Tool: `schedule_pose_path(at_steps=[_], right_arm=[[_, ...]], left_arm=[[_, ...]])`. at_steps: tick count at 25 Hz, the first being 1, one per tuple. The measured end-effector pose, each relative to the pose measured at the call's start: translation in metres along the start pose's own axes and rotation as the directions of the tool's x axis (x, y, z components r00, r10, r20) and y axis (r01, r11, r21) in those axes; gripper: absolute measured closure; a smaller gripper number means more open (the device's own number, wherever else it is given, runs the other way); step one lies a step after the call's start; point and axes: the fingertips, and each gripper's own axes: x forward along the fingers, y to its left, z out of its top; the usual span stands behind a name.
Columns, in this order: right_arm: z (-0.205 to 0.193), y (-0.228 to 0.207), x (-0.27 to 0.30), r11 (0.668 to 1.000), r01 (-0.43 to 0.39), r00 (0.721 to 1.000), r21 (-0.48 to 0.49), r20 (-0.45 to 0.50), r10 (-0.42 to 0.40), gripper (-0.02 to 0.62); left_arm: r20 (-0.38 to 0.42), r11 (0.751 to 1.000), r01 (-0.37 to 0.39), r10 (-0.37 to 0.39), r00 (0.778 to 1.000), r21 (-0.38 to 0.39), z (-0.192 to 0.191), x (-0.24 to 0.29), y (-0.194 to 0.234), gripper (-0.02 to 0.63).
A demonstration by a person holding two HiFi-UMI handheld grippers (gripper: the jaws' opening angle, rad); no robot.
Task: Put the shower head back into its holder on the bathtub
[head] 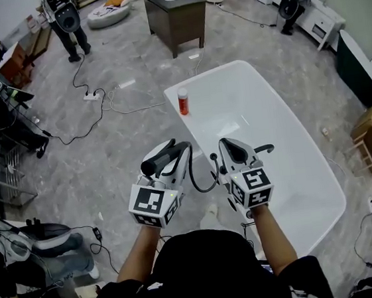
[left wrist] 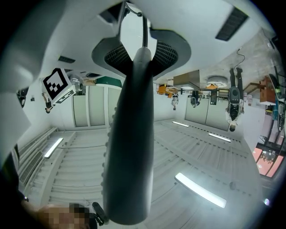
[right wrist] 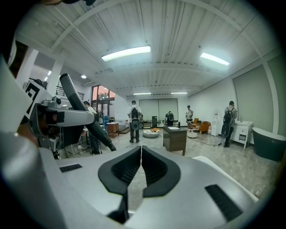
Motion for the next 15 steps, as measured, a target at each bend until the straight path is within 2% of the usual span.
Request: schedule_pose_path(at_steps=[15], right_arm=[[0.024,-0.083,0.050,0.999,-0.049,0.999,0.013,0.024,0.049,0.571]], left_arm=[[0.031,0.999,-0.025,0.025,0.999,0.021,0.031,0.098,0.002,0.462]])
